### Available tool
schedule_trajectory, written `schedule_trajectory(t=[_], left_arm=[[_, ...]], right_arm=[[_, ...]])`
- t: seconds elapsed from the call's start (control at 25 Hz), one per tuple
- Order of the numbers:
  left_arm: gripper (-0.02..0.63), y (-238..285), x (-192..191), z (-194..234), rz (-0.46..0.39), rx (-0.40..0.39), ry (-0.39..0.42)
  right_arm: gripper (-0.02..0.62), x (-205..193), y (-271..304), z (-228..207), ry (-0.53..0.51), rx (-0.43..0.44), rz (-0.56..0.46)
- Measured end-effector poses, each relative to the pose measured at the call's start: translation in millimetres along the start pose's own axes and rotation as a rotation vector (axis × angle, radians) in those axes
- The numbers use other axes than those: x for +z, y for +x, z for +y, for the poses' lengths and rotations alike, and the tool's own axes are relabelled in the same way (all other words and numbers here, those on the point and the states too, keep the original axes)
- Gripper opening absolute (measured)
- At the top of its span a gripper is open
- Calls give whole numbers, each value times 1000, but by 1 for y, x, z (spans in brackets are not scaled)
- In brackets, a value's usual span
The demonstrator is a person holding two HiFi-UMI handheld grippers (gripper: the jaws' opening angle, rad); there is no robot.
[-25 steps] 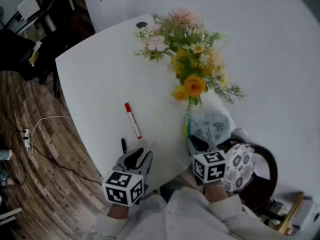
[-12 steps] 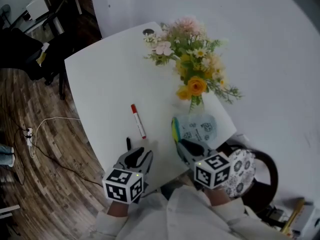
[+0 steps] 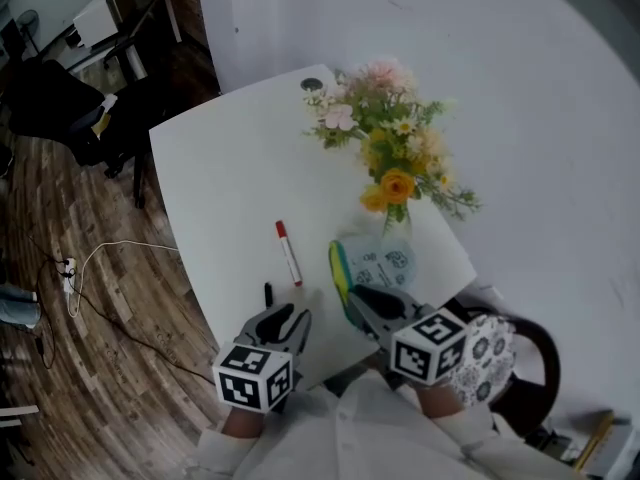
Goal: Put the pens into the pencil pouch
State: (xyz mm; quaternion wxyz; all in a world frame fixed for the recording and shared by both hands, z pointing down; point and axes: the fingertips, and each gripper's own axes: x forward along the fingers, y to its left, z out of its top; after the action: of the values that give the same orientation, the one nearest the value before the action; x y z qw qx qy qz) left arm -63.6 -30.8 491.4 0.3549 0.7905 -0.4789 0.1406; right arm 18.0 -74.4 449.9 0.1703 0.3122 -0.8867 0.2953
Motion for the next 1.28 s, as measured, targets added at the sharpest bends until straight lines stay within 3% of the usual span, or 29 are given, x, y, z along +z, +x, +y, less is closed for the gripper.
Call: schedule_trajectory(t=[0.24, 0.48, 0.72, 1.28], left_arm=[[117, -4, 9, 2, -28, 20, 2], [117, -12, 12, 15, -36, 58, -4], [117, -18, 11, 29, -35, 96, -13], [117, -6, 0, 47, 58, 158, 53]], right_arm=[[44, 23, -5, 18, 40, 100, -52], [44, 40, -8, 36, 162, 213, -122], [44, 46, -12, 45, 226, 257, -129], [44, 57, -23, 37, 548, 432, -267]])
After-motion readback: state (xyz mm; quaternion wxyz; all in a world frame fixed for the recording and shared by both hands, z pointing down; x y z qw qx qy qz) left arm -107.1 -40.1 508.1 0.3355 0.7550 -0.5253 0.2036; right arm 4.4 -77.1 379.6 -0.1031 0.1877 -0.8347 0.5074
